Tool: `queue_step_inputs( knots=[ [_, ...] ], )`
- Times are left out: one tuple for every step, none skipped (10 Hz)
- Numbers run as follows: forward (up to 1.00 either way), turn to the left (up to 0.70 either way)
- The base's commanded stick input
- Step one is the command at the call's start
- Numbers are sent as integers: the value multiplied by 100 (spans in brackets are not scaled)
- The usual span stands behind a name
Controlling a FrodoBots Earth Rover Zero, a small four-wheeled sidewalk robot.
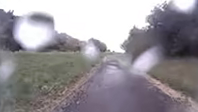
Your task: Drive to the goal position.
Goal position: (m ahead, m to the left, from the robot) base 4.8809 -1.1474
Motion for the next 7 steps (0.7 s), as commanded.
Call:
queue_step_inputs(
  knots=[
    [70, -14],
    [70, -14],
    [70, -14],
    [70, -14],
    [70, -14],
    [70, -14],
    [70, -14]
  ],
)
